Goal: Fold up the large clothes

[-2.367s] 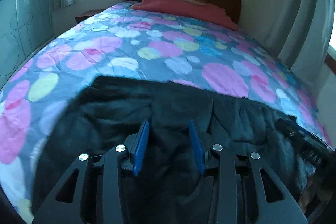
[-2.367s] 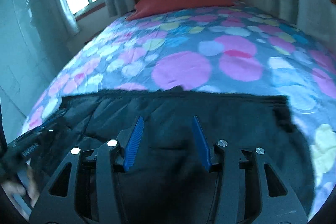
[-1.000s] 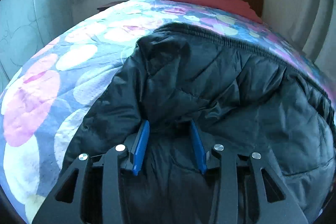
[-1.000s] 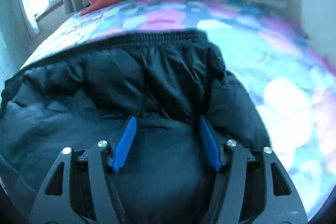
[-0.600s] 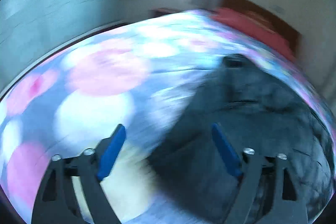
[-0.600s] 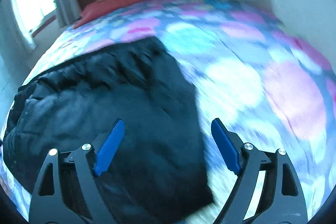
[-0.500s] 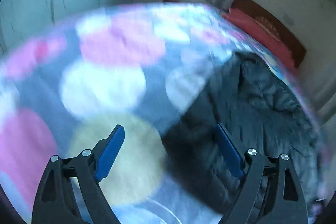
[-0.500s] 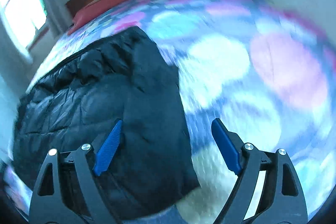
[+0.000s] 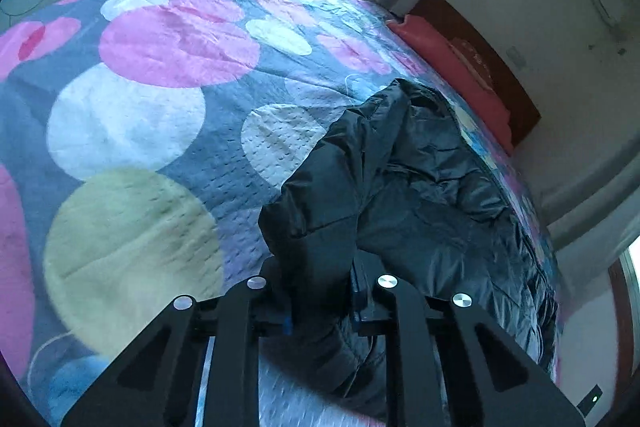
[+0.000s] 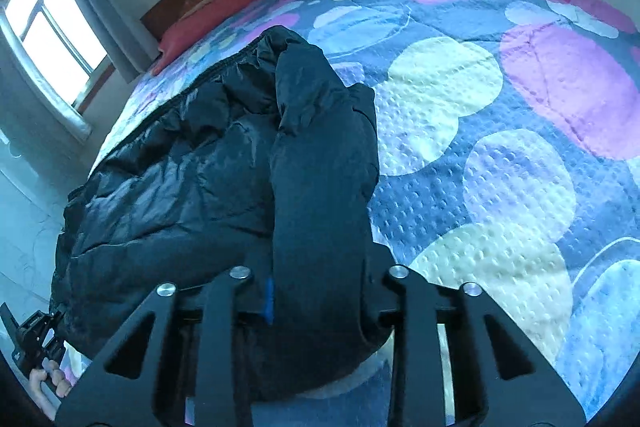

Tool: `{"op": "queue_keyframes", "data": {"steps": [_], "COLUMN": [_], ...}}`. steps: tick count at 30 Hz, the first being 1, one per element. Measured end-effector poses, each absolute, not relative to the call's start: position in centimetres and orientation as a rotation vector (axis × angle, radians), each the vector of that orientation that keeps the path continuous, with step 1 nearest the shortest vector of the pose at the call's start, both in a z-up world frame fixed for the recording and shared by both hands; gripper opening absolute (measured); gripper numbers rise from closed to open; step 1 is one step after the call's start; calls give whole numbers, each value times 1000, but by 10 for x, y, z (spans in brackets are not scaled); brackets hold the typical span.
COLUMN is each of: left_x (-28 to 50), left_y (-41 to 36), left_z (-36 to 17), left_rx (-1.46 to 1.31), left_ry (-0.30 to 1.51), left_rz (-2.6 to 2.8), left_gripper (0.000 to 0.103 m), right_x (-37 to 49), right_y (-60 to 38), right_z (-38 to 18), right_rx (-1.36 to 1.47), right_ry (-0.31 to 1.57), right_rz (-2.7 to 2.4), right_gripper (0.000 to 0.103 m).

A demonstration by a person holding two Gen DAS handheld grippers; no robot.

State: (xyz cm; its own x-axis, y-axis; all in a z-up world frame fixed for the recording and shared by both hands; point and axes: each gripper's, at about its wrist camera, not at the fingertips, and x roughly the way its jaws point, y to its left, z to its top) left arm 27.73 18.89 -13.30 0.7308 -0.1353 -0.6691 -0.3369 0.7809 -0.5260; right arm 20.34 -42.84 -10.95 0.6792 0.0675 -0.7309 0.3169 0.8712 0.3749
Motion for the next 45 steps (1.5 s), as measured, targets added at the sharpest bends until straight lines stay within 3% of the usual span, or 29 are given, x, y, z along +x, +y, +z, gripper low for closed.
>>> {"op": "queue_keyframes", "data": {"steps": [21,32,45], "left_x": [142,126,117], "left_y": [219,222,224], "left_z": [-126,-130,-129], "left_rx": [-688,-690,-625], "left_ry": [792,796,816], "left_rz": [108,108,132], "left_gripper": [18,19,38], "right_x": [80,65,61], "right_y": [-420,-416,-415], "right_z": [-99,-102,-95], "right_rx": [480,463,411], "right_ry": [884,882,909], "right_rz": [-64,-73,-102], "right_gripper": [25,27,41]}}
